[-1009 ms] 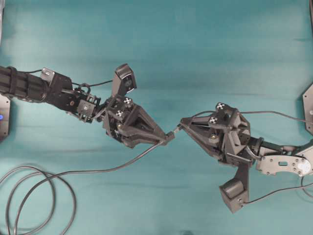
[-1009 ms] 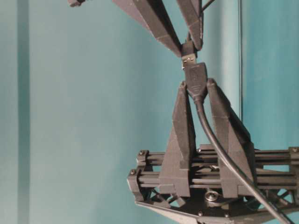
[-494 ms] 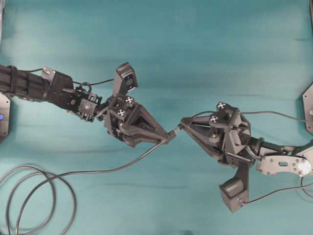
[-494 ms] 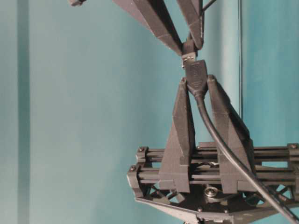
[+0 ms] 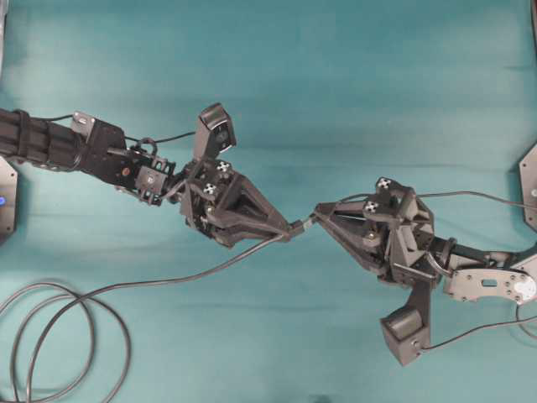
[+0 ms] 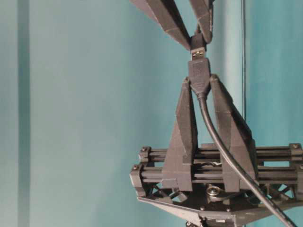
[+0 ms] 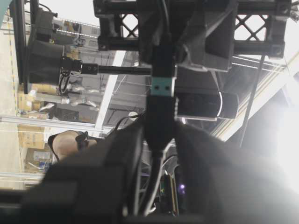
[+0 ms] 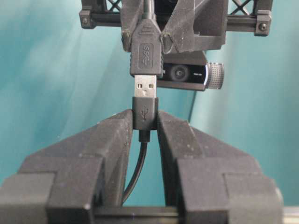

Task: Insert the USB using both arms.
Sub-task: 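Push the right gripper's plug into the left gripper's socket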

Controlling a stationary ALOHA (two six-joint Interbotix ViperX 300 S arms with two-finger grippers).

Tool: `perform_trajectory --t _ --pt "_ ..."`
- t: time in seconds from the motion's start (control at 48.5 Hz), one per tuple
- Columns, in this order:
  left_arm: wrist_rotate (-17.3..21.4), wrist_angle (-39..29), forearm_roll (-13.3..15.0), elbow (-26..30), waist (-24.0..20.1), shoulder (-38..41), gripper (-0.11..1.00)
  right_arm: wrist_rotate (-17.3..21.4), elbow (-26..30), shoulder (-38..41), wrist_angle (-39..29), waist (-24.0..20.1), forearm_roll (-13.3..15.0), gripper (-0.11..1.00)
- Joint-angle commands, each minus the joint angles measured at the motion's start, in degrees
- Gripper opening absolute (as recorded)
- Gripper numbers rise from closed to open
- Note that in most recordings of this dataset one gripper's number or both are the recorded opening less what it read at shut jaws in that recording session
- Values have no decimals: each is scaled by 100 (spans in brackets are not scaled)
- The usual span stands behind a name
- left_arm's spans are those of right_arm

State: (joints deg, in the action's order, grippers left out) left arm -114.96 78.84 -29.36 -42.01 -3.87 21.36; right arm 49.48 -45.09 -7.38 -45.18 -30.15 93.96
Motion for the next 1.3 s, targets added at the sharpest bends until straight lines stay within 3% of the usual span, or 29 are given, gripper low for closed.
perform_trajectory --t 0.0,0.494,0.783,1.277 --pt "-26 -18 26 149 -97 -220 21 9 70 -44 9 -70 53 21" --pt "-9 -527 18 193 -202 -185 21 35 70 -44 -35 -70 53 21" --pt "369 -1248 26 176 -343 -343 21 237 18 -44 -79 -62 44 21" --pt "448 -1336 26 633 -290 -281 21 255 -62 -44 -70 -35 53 21"
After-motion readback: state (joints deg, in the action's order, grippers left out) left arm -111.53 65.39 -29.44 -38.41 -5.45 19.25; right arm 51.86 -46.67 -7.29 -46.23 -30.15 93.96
